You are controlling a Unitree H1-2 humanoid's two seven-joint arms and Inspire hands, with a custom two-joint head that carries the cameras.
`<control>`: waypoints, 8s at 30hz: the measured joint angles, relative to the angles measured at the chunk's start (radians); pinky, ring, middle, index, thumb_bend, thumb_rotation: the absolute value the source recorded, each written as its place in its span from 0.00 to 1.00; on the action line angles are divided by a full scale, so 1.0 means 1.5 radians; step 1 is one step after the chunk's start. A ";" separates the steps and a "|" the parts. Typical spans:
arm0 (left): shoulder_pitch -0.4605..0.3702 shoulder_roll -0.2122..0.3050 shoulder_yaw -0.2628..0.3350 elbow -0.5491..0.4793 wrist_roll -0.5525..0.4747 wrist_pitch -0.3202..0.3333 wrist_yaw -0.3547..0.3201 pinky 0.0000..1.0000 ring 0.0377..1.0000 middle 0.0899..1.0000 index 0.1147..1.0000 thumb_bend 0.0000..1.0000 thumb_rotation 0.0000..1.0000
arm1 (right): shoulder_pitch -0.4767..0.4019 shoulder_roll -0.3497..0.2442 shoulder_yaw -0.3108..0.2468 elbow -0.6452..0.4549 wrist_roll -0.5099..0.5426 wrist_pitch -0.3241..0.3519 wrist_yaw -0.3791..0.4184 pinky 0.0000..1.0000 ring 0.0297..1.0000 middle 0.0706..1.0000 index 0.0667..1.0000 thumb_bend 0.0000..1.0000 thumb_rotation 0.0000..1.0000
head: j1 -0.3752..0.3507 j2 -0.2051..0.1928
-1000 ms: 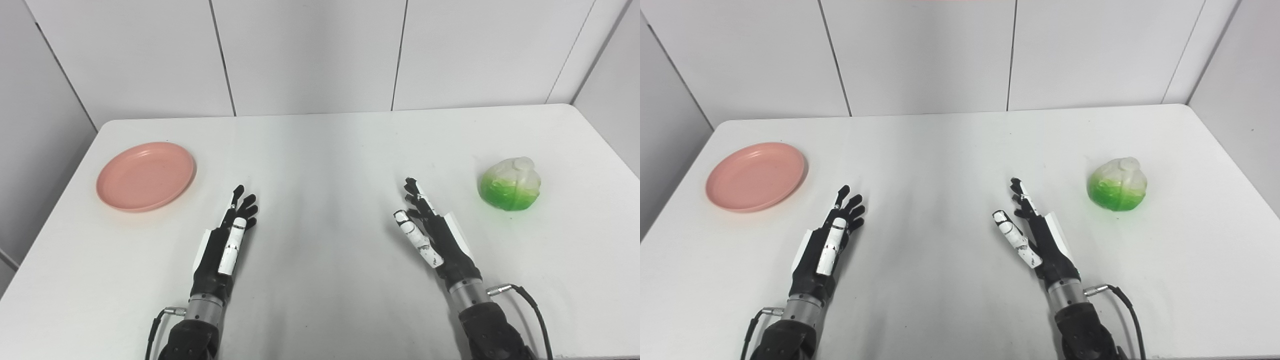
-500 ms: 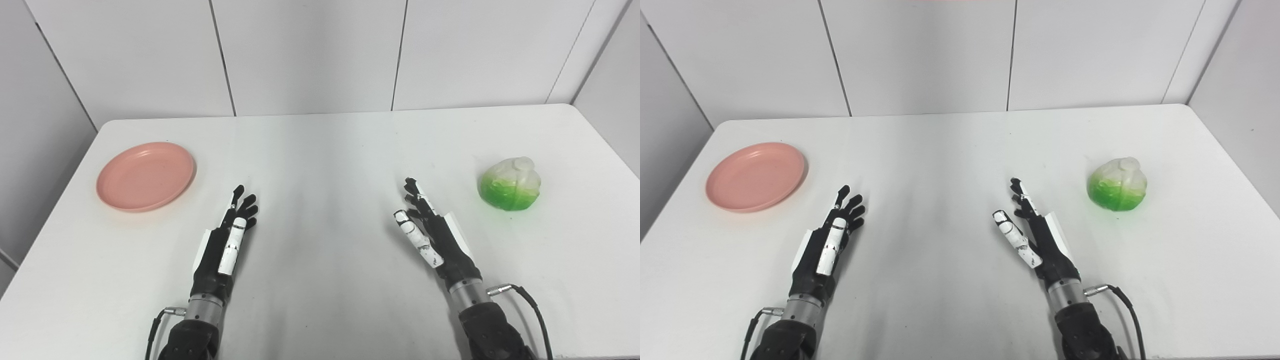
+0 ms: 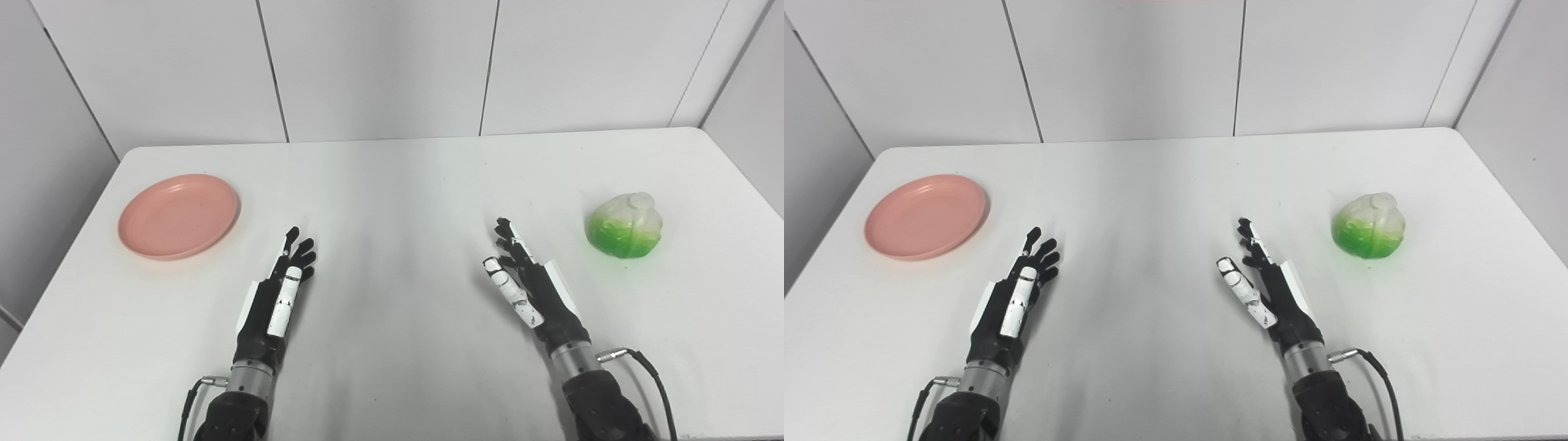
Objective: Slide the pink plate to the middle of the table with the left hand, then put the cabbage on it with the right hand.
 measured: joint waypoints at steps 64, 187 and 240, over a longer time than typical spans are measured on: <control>-0.182 0.050 0.077 -0.110 -0.061 0.120 -0.007 0.97 0.95 0.95 0.95 0.51 1.00 | 0.022 -0.014 -0.025 -0.023 0.095 -0.014 0.086 1.00 1.00 1.00 1.00 0.10 1.00 | 0.233 -0.118; -0.308 0.192 0.225 0.424 -0.220 0.045 0.002 0.91 0.92 0.91 0.90 0.40 1.00 | 0.044 -0.012 -0.024 -0.069 0.075 0.029 0.079 0.98 0.99 1.00 1.00 0.27 1.00 | 0.155 -0.034; -0.179 0.026 0.059 0.082 -0.256 0.265 -0.087 0.99 0.96 0.97 0.96 0.36 1.00 | 0.031 0.040 0.004 -0.053 0.028 0.031 0.014 0.92 0.98 1.00 0.98 0.33 1.00 | -0.085 0.032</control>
